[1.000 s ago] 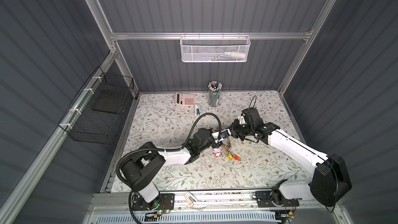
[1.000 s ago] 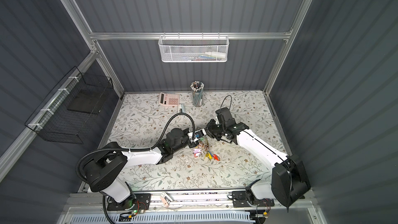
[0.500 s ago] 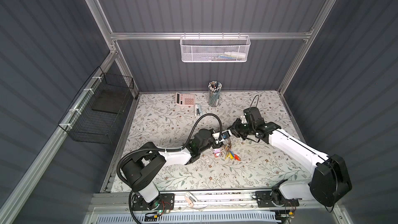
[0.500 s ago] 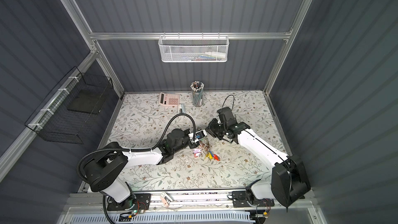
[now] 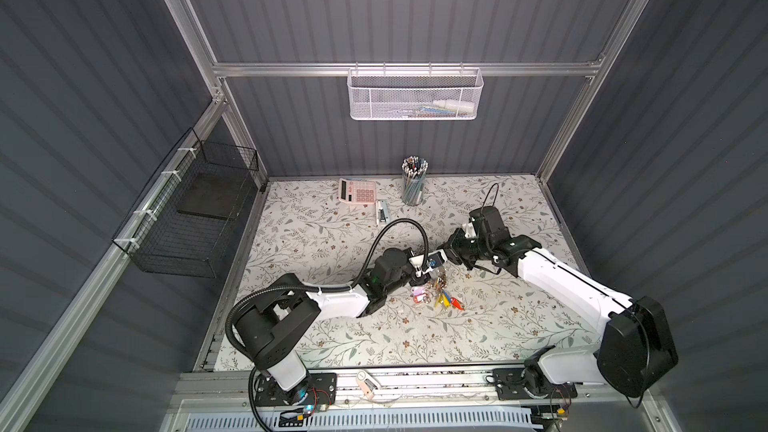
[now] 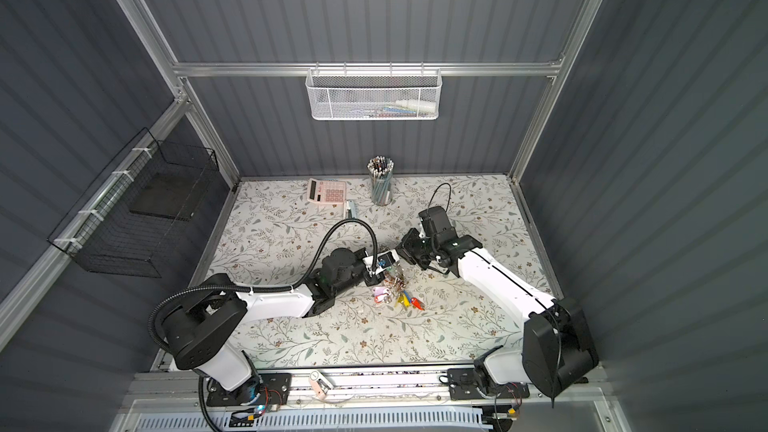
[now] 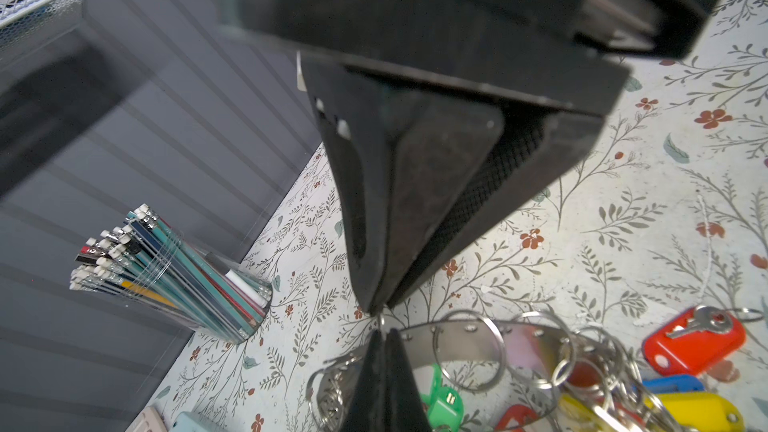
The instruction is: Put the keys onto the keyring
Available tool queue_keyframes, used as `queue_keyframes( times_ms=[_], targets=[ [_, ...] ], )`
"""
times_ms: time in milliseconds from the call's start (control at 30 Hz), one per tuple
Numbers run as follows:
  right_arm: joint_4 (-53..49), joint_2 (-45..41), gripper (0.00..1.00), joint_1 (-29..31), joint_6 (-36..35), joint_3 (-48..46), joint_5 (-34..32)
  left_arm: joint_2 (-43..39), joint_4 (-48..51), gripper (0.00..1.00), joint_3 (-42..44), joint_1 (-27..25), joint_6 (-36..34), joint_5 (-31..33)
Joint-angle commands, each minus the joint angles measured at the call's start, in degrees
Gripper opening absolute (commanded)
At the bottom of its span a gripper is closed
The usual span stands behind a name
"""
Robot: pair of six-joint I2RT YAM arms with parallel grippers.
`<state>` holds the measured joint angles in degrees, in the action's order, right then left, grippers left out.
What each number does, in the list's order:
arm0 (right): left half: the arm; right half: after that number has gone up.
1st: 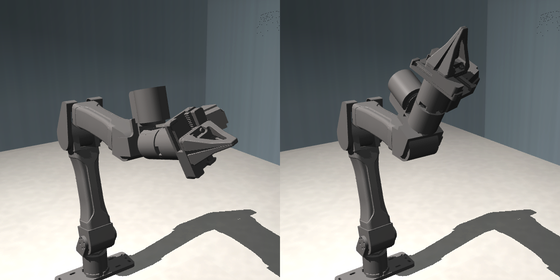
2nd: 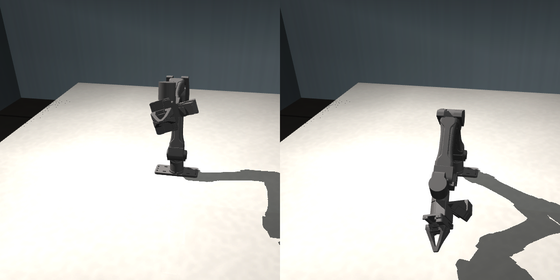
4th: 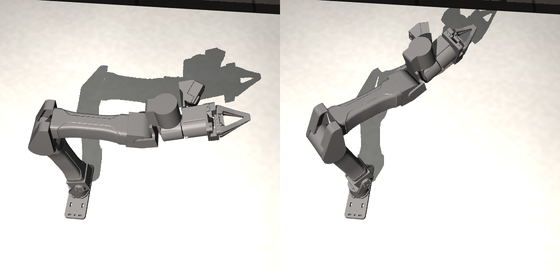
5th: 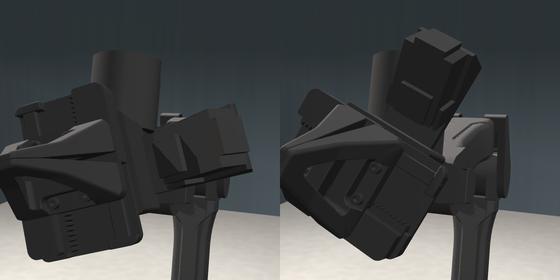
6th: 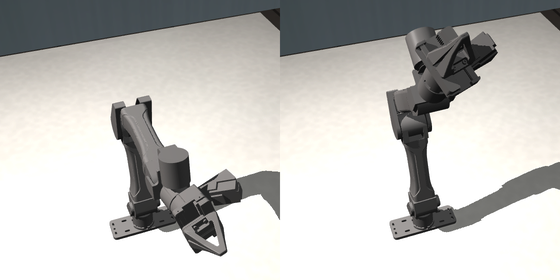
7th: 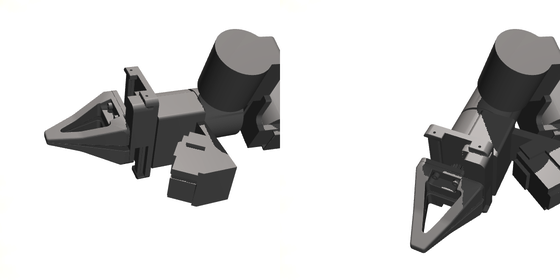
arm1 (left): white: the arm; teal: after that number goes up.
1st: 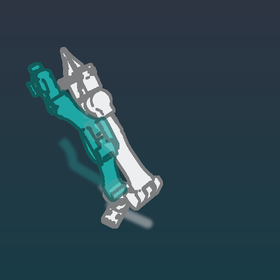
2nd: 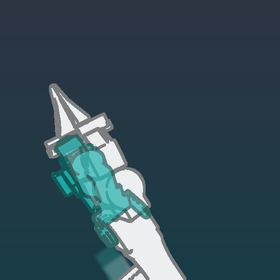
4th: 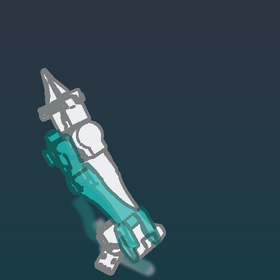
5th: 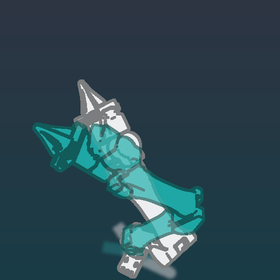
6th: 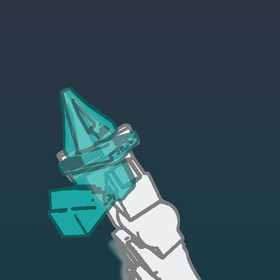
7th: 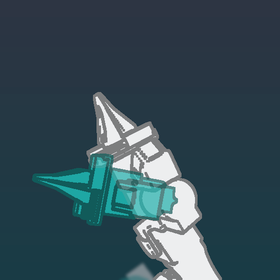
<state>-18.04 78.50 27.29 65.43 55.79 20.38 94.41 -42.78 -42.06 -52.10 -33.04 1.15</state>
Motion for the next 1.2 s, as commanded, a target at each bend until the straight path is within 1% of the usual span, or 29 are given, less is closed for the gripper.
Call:
queue_keyframes(
  times_ms=[0, 267, 400, 667, 900, 1033, 1167],
  targets=[
    [1.0, 0.9, 0.09, -0.1, 0.1, -0.4, 1.1, 2.3, 6.7, 0.0, 0.2, -0.4, -0.6, 0.5],
    [1.9, 1.6, 0.08, -0.1, 0.7, -0.8, 2.0, 3.0, 8.7, 0.0, -1.2, -0.5, -0.9, 0.1],
    [1.8, 2.0, 0.1, 0.0, 1.0, -1.1, 2.0, 3.5, 7.8, 0.0, -1.3, -1.1, -1.4, 1.6],
    [2.3, 2.5, 0.1, 0.0, 1.6, -1.0, 2.6, 4.4, 6.9, 0.0, -1.6, -2.2, -2.5, 4.3],
    [3.3, 2.9, 0.1, 0.0, 1.8, -1.4, 3.1, 4.8, 5.6, 0.0, -1.7, -2.4, -1.7, 5.1],
    [3.1, 2.6, 0.14, -0.1, 1.0, -1.2, 2.5, 4.7, 3.0, 0.0, -1.2, -2.3, -0.1, 6.4],
    [1.5, 1.1, 0.2, -2.0, -0.9, -1.0, 2.2, 4.0, -1.6, 0.0, 1.0, -2.3, 1.9, 7.1]
  ],
)
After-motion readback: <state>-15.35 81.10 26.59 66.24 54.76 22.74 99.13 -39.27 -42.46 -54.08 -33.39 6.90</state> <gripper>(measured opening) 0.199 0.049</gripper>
